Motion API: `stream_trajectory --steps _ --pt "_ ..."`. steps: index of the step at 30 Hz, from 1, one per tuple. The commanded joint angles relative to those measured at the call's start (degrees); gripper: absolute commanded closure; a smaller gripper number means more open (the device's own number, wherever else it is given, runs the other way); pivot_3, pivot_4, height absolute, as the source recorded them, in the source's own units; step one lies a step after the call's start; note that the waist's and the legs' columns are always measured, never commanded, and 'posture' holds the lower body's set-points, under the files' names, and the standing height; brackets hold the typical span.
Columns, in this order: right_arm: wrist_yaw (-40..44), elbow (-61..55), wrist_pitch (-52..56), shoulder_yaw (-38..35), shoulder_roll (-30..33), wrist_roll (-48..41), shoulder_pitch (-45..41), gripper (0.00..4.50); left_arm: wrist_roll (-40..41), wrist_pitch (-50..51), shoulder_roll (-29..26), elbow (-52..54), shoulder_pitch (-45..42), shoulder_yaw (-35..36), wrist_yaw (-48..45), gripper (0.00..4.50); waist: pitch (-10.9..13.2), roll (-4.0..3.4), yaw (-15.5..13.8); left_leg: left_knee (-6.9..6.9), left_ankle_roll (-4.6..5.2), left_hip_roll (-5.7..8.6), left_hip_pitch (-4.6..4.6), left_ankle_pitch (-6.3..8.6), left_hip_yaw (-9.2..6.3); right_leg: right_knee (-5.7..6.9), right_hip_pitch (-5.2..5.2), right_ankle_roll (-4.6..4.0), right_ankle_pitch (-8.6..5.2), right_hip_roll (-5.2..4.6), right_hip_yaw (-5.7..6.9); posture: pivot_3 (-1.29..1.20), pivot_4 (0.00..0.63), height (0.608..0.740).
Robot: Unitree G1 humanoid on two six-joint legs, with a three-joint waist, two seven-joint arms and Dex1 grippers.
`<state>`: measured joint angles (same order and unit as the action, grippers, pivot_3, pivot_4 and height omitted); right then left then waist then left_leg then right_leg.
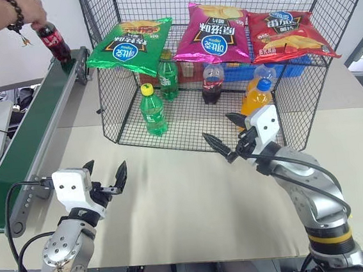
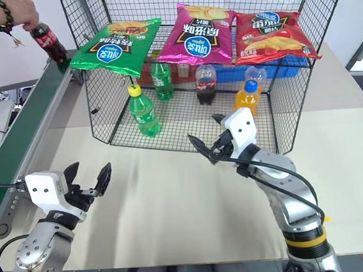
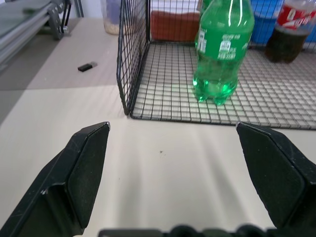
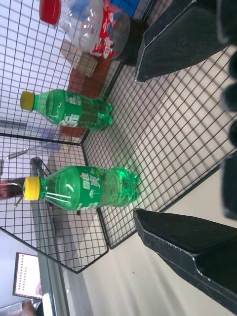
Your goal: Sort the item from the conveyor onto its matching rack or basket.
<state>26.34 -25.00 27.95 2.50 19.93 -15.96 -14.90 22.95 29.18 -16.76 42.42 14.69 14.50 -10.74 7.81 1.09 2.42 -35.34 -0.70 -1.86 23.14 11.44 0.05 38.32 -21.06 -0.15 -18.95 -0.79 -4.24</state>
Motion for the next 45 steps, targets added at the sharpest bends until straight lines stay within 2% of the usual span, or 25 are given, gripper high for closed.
stream_trajectory --steps 1,8,16,26,30,33,37,41,45 --pt "0.1 0.1 -2.0 -0.1 -0.4 0.0 -0.9 0.0 0.9 -0.1 -0.3 1.6 -0.5 0.8 -0.2 0.13 0.0 0.0 0.0 0.0 0.01 0.0 0.01 0.0 -0.01 0.0 0.0 0.0 0.0 0.01 0.01 0.0 0.15 0.74" --pt "0.2 0.2 -2.0 -0.2 -0.3 -0.1 -1.6 0.0 0.3 -0.5 -0.6 1.0 -0.8 0.8 -0.6 0.13 0.0 0.0 0.1 0.0 0.01 -0.02 0.0 0.01 0.0 0.02 -0.01 0.0 0.0 0.02 0.01 0.0 0.15 0.74" --pt "4.8 -1.1 0.1 -0.2 2.3 -3.0 -2.8 0.0 1.1 1.0 -0.1 4.2 0.4 4.2 1.9 0.13 0.0 0.0 0.1 0.0 0.01 -0.02 0.0 0.01 -0.01 0.02 -0.01 0.0 0.0 0.02 0.01 0.0 0.15 0.74" --pt "13.9 1.0 5.8 0.9 4.8 -11.3 -11.1 0.0 1.5 -0.9 1.8 8.1 4.1 10.8 4.5 0.13 0.0 0.0 0.1 0.0 0.02 -0.03 0.0 0.01 0.0 0.01 -0.01 0.0 0.0 0.01 0.01 0.0 0.15 0.74" --pt "17.4 2.7 9.8 1.4 3.4 -16.8 -18.0 0.0 3.3 -1.9 1.9 7.0 4.6 17.5 5.2 0.13 0.0 0.01 0.3 0.0 0.02 -0.04 -0.02 0.01 0.01 0.01 -0.02 -0.01 0.0 0.02 0.02 0.0 0.15 0.74" --pt "20.6 5.3 12.2 2.2 1.9 -20.6 -24.3 0.0 5.7 -2.1 -0.7 2.9 2.8 24.0 4.4 0.13 0.0 0.0 0.3 0.0 0.02 -0.08 -0.06 0.01 0.0 0.06 -0.02 -0.01 0.0 0.05 0.04 0.0 0.15 0.74" --pt "24.4 9.4 13.8 2.8 0.6 -23.2 -31.6 0.0 8.5 -1.9 -7.6 -5.8 -1.3 30.5 1.2 0.13 0.0 0.02 0.1 0.0 0.02 -0.1 -0.11 0.01 -0.1 0.24 -0.06 -0.01 0.0 0.08 0.16 0.0 0.15 0.74" --pt "26.9 11.3 15.0 3.1 0.2 -24.8 -36.5 0.0 9.6 -2.4 -12.2 -13.8 -4.8 34.3 -0.5 0.13 0.0 0.02 0.0 0.0 0.02 -0.05 -0.07 0.01 -0.11 0.22 -0.08 -0.01 0.01 -0.09 0.26 0.0 0.15 0.74" --pt "27.7 12.5 14.4 3.5 -0.7 -24.8 -39.8 0.0 11.3 -1.7 -14.2 -19.4 -6.6 34.5 -3.5 0.13 0.0 0.03 0.2 0.0 0.04 -0.01 -0.1 0.03 -0.07 0.31 -0.15 -0.02 0.01 -0.53 0.37 0.0 0.15 0.74"
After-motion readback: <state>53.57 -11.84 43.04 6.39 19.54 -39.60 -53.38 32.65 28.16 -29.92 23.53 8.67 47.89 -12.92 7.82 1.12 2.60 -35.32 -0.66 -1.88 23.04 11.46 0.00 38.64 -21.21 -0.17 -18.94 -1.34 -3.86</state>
